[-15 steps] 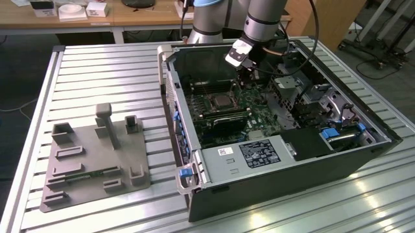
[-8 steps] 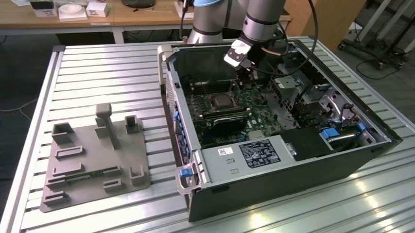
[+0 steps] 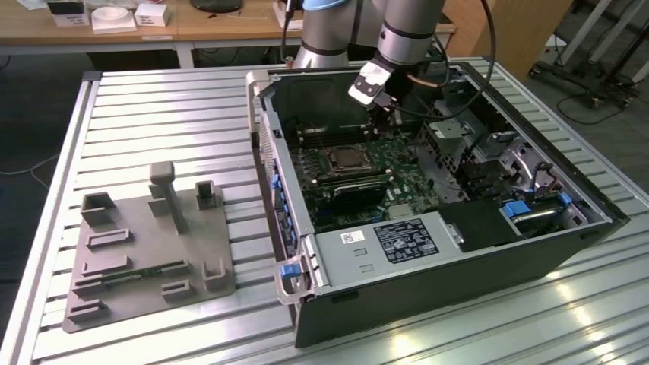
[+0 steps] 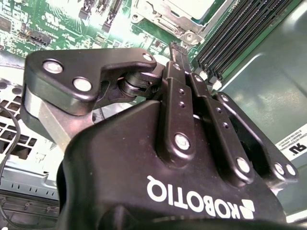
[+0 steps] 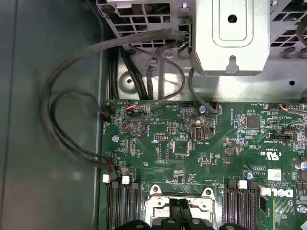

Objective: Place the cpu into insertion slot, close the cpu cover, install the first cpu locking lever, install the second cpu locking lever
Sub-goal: 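Close the cpu cover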

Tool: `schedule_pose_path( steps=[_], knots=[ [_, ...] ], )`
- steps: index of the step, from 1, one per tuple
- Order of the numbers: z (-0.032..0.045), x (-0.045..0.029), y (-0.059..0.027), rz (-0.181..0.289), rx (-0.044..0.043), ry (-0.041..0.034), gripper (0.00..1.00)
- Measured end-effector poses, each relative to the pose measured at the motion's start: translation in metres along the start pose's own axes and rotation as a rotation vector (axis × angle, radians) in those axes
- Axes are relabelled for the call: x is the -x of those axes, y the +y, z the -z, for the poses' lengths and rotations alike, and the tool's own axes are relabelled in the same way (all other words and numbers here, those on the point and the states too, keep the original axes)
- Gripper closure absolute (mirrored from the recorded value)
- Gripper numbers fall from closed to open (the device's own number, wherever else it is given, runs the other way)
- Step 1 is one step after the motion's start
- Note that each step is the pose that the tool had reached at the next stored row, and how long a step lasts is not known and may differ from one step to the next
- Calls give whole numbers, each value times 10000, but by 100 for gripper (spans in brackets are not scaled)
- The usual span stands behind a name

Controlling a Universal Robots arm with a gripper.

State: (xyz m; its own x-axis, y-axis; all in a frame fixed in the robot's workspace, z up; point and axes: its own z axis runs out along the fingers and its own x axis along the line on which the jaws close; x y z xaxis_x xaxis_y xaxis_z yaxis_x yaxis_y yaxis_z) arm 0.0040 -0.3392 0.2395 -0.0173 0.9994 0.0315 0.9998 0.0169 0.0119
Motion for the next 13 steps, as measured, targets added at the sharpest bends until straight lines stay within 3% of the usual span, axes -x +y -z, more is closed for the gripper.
schedule_pose_path(
  steps=[13],
  knots=[
    [1,-1,-76,0,0,-1,89]
  ],
)
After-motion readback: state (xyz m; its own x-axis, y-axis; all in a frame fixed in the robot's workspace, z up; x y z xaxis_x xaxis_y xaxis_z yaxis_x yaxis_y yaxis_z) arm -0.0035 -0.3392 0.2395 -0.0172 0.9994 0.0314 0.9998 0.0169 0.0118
